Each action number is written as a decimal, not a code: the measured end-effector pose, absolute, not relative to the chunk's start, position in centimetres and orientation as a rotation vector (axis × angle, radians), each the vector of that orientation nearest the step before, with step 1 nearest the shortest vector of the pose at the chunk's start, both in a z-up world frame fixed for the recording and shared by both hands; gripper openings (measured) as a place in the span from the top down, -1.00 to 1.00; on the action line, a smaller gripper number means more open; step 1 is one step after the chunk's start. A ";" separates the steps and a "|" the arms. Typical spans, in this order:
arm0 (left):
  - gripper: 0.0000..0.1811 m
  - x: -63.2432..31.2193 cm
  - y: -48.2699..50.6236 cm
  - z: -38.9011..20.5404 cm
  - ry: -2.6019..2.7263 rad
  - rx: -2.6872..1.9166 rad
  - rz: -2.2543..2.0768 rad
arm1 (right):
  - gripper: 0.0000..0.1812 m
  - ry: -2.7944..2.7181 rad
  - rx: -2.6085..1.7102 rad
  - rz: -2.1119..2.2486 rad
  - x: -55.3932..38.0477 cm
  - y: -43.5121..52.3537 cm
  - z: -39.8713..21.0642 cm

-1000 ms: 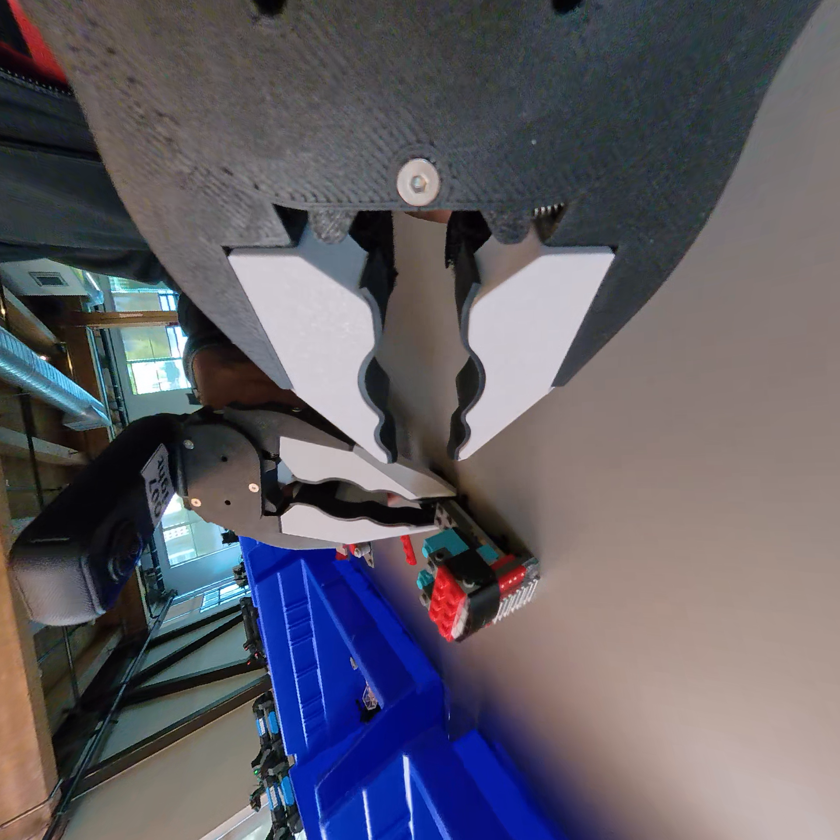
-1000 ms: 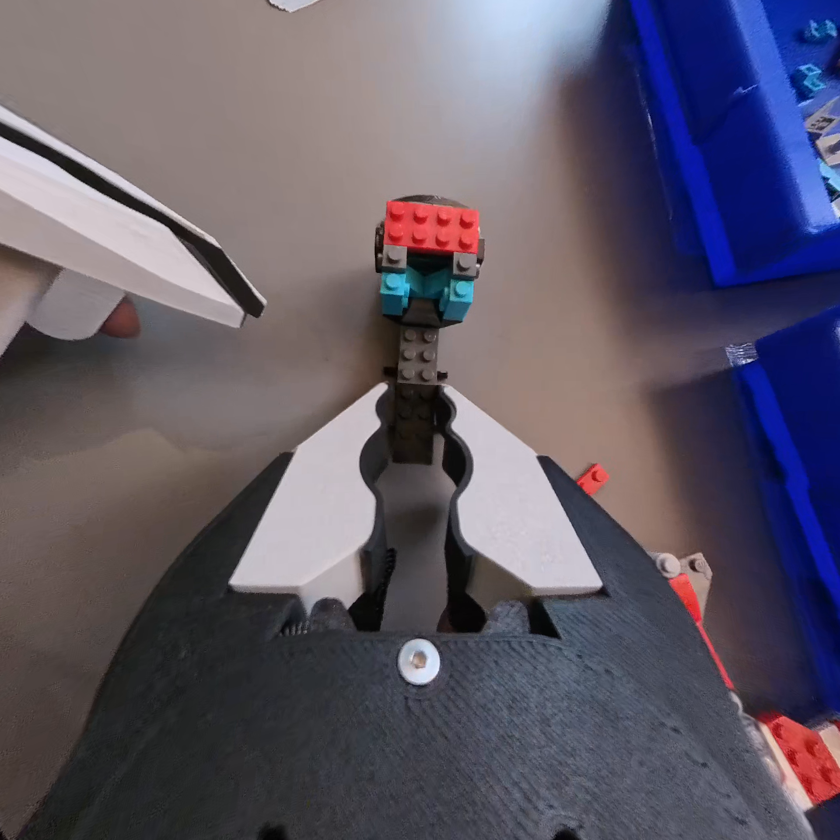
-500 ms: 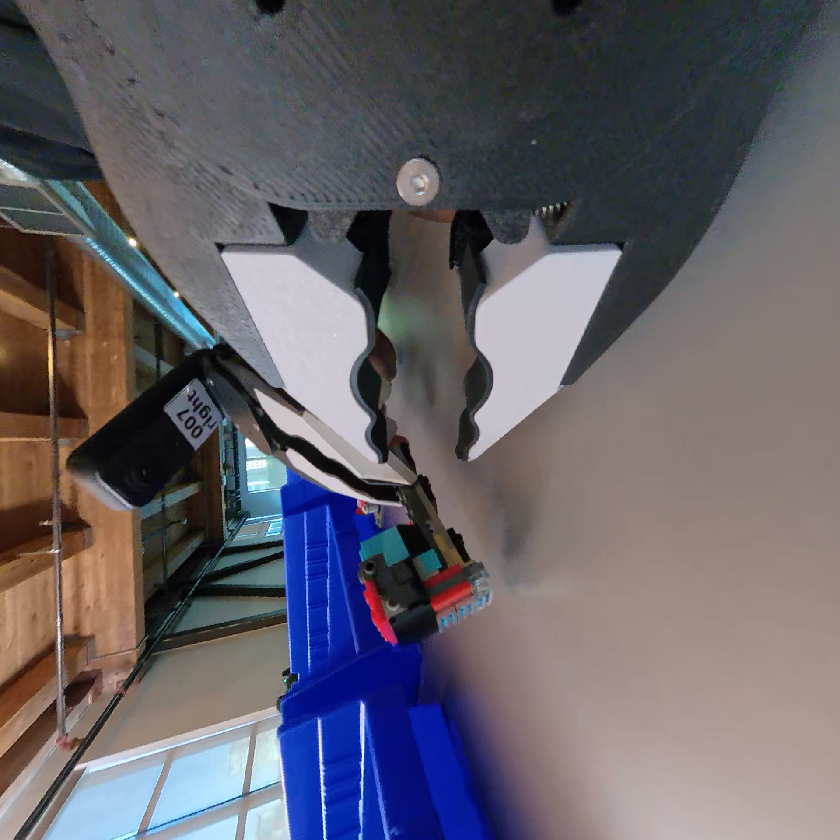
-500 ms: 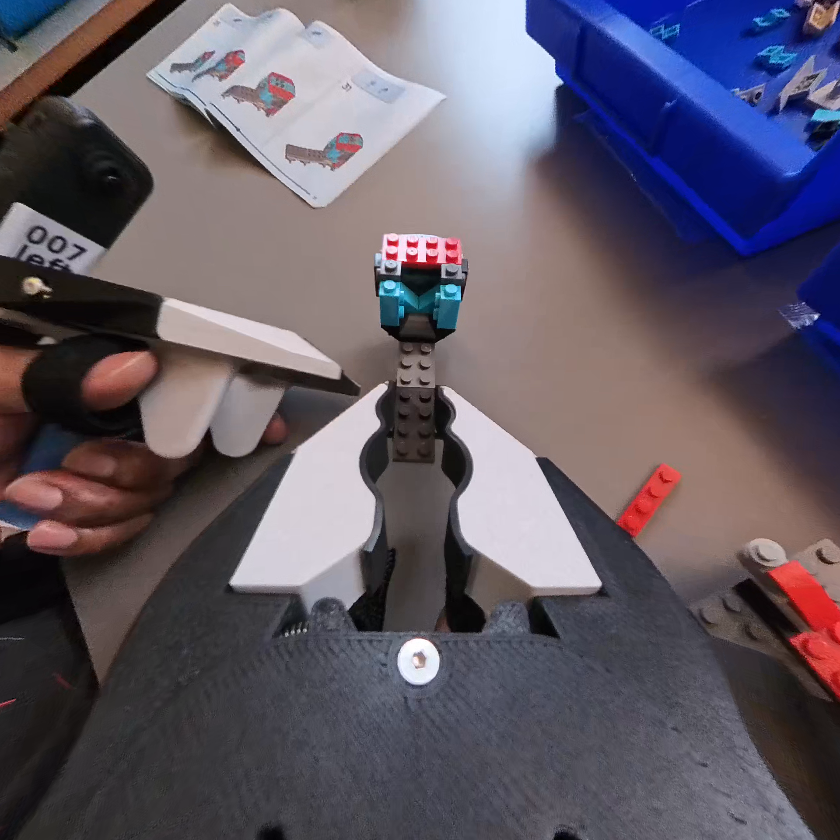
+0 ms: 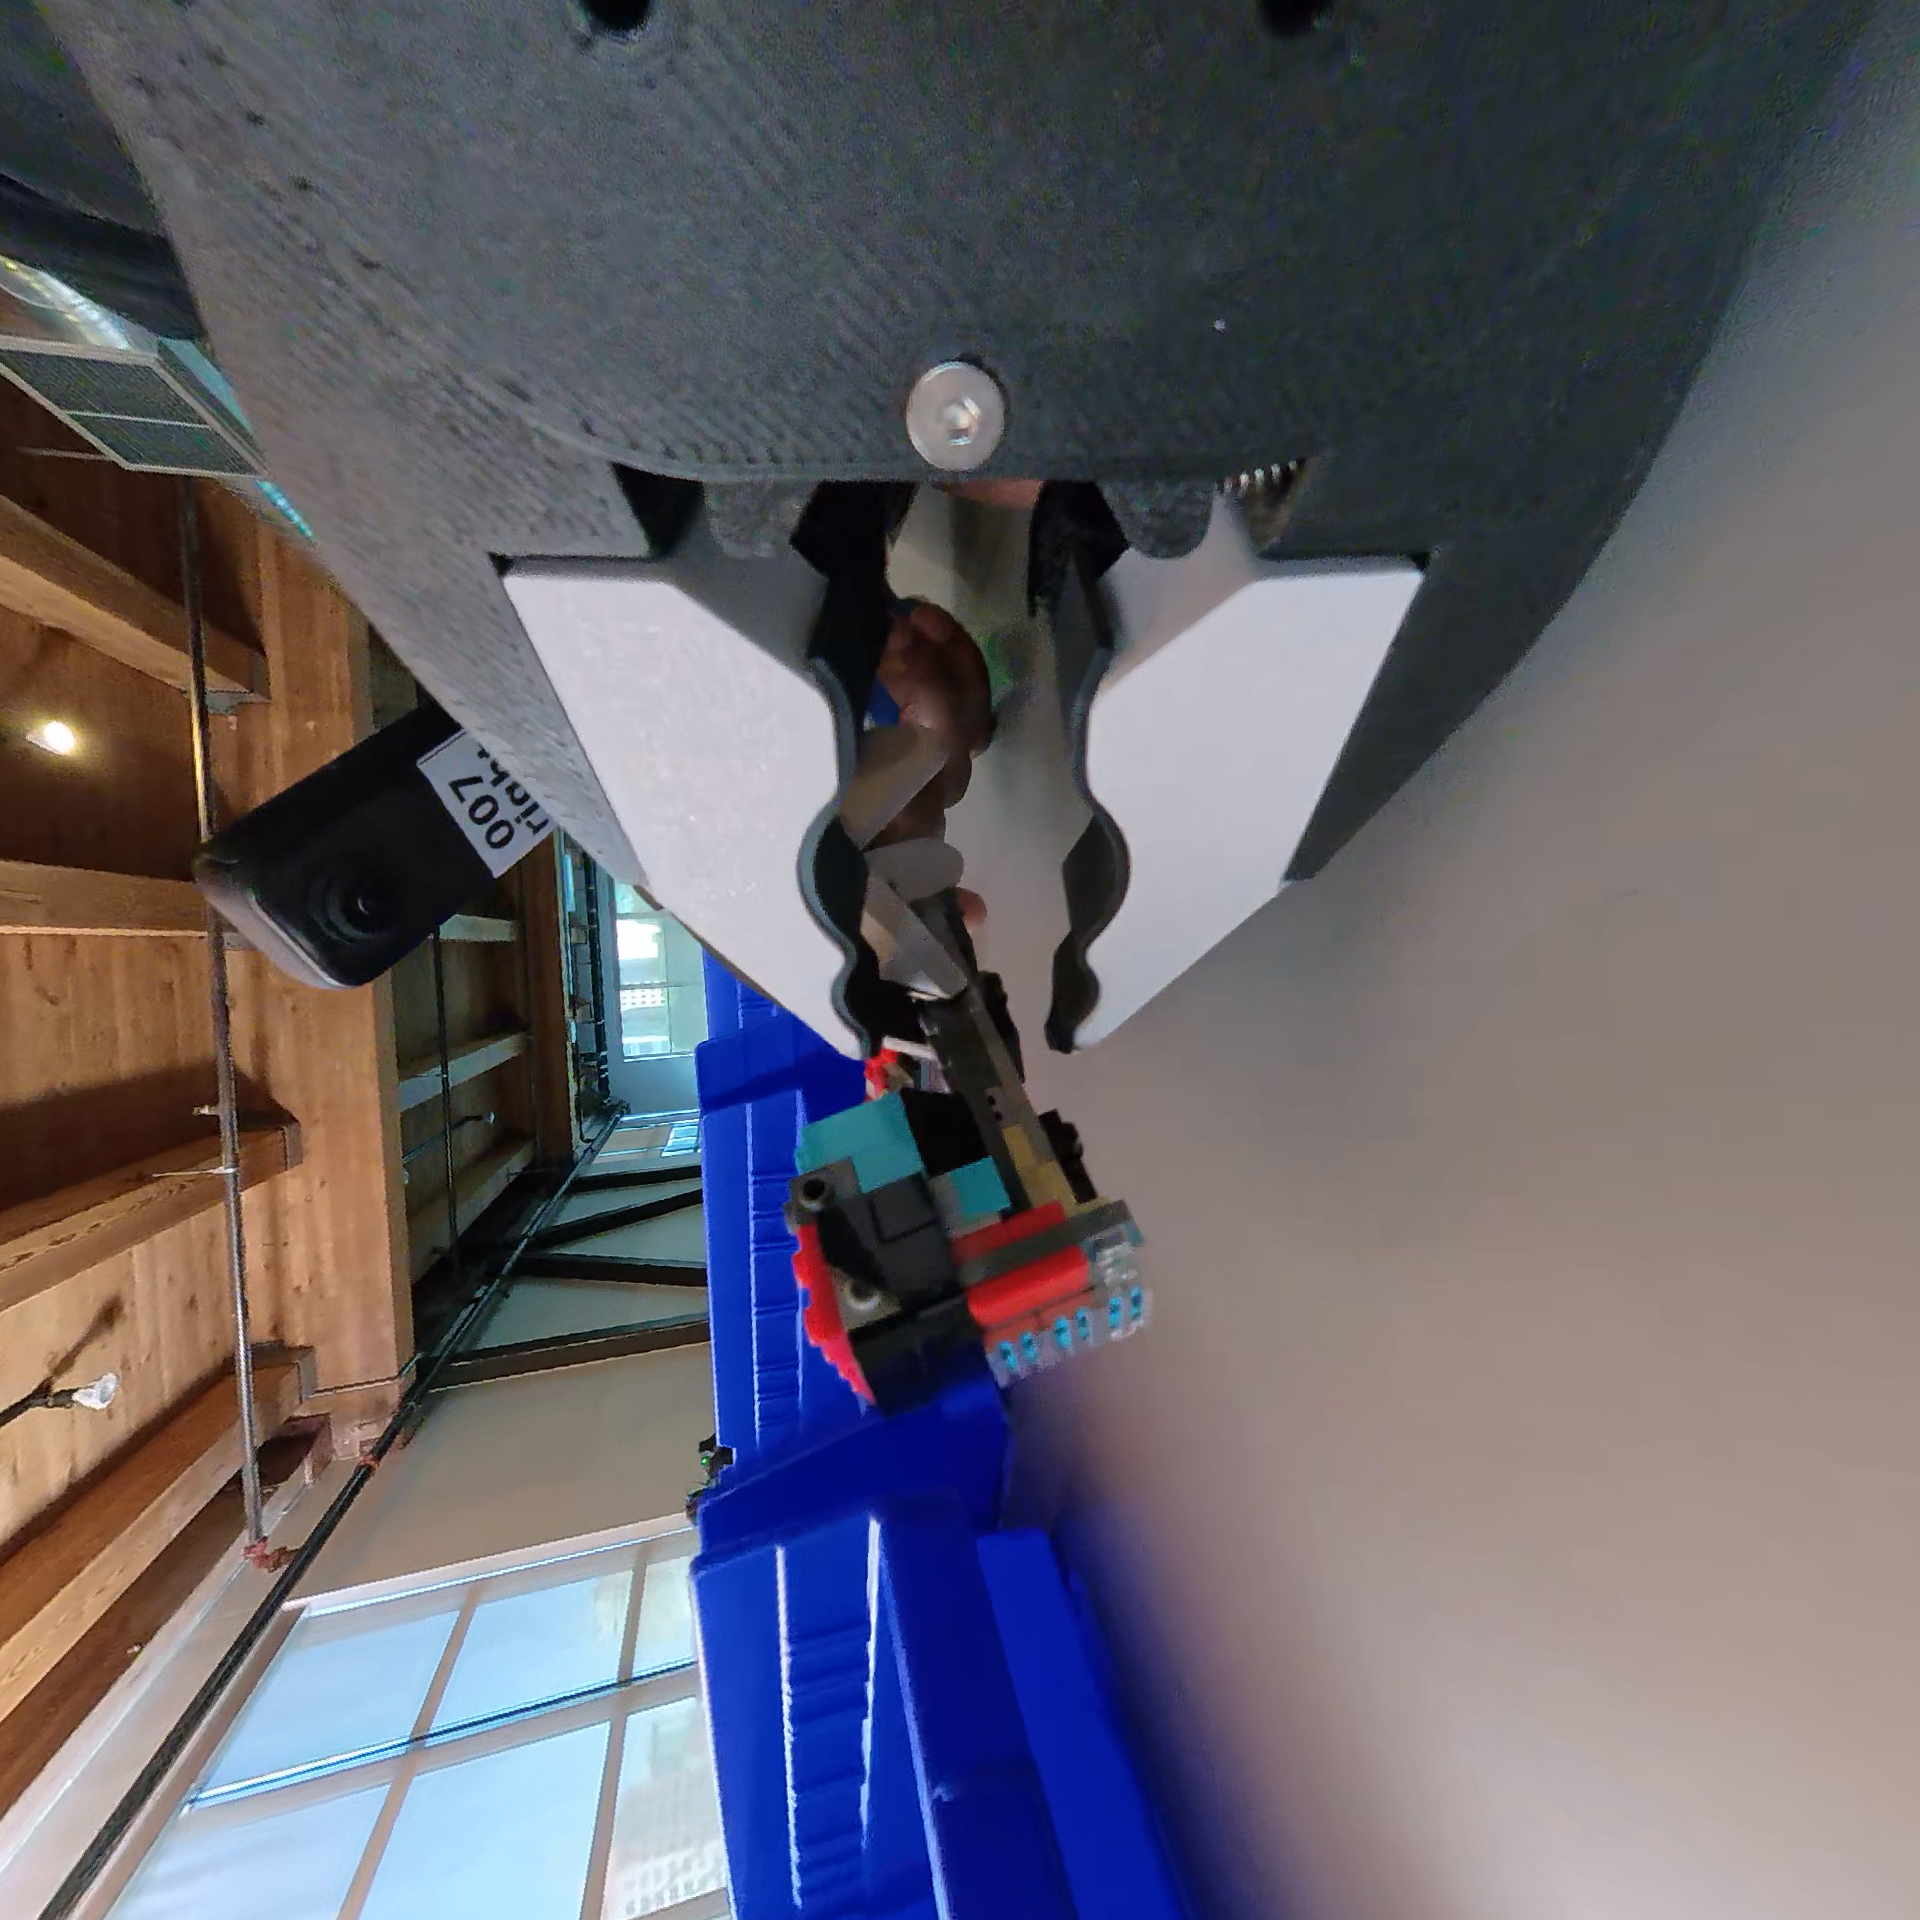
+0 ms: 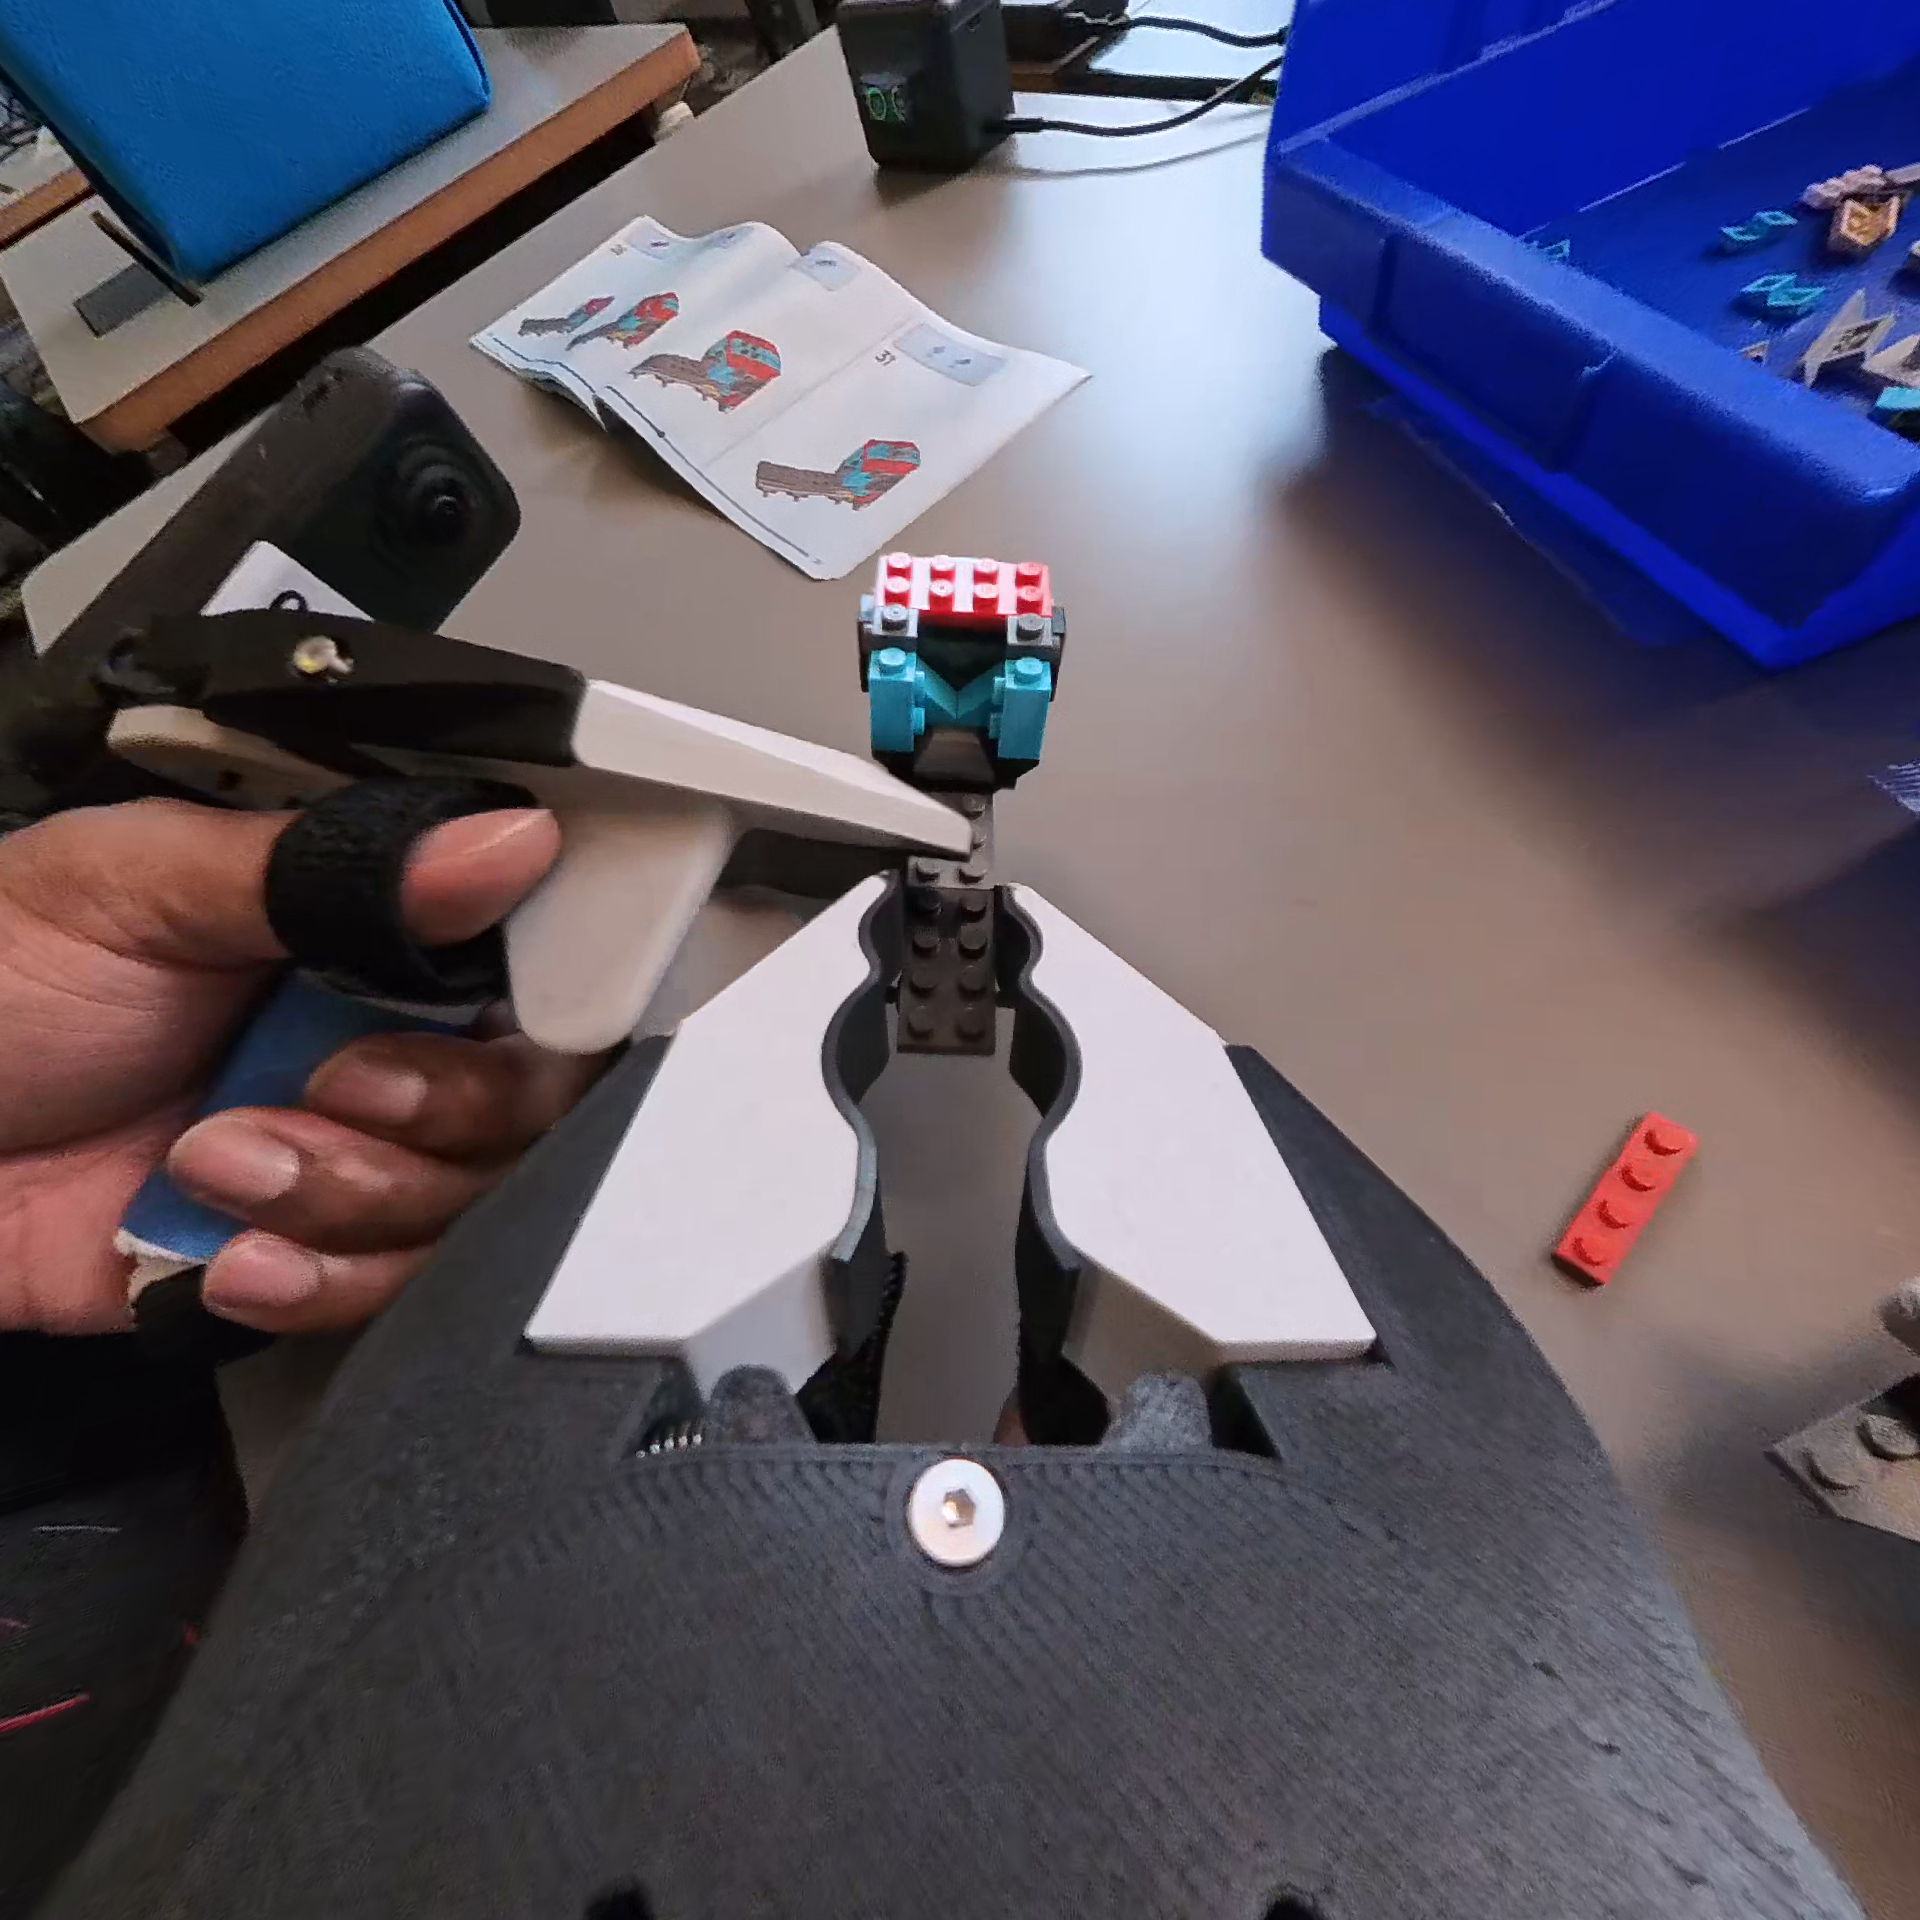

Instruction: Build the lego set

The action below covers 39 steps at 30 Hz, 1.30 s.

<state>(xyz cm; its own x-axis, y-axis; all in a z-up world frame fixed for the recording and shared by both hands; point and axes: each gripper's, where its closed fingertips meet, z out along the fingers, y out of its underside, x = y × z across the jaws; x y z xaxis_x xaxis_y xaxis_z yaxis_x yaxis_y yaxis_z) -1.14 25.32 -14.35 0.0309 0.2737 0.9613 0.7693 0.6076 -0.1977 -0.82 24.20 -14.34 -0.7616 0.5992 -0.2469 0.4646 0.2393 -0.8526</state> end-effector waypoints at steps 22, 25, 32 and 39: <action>0.80 -1.9 23.7 -14.1 -1.485 -0.987 -0.356 | 0.56 -2.323 -0.990 1.334 -2.6 31.1 -14.3; 0.80 -1.9 23.6 -14.1 -1.477 -1.000 -0.366 | 0.56 -2.312 -1.018 1.260 -3.1 32.0 -14.5; 0.80 -1.7 23.2 -13.9 -1.435 -1.055 -0.394 | 0.59 -2.293 -0.983 1.010 -4.4 32.4 -15.9; 0.79 -1.2 22.1 -13.1 -1.369 -1.050 -0.453 | 0.64 -2.484 -0.649 1.408 1.2 24.2 -13.4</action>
<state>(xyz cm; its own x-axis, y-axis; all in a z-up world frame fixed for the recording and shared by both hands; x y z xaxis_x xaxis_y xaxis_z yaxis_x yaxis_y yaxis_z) -1.23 22.08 -13.11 0.2079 0.2988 0.9314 0.7956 0.5023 -0.3387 1.23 24.21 -13.40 -0.8800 0.4740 -0.0306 0.2698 0.4458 -0.8535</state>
